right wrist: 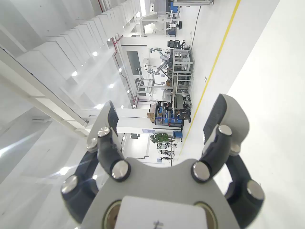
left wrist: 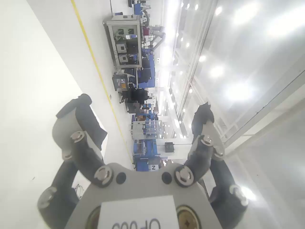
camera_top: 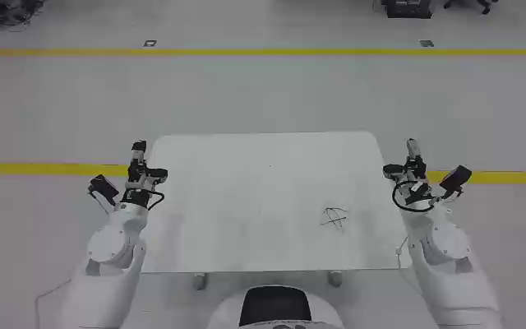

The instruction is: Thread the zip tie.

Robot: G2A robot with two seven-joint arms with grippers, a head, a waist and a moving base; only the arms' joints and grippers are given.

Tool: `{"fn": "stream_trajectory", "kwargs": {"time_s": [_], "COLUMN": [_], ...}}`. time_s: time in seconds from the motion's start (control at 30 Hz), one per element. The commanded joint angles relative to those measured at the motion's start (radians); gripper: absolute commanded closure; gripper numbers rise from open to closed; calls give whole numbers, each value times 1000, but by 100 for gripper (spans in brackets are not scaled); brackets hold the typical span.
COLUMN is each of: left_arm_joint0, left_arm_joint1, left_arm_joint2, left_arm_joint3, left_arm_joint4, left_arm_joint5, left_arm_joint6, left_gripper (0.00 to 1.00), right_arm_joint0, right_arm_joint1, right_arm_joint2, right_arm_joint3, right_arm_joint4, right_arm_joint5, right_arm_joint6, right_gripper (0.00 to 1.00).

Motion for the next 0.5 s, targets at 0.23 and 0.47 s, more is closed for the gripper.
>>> {"fn": "stream_trajectory", "kwargs": {"time_s": [0.23,0.47], "left_arm_joint0": [0,0], "left_arm_joint1": [0,0], "left_arm_joint2": [0,0], "left_arm_joint3": [0,0], "left_arm_joint4": [0,0], "left_arm_joint5": [0,0], "left_arm_joint6": [0,0], "left_gripper": [0,0], "right_arm_joint0": [53,79], "right_arm_joint1": [17,24], "right_arm_joint2": [-19,-61], "right_arm_joint3": [11,22], "right_arm_joint4": [-267,-437], "right_arm_joint5": [105,96], "right_arm_joint6": [138,205], "right_gripper": [0,0]}}
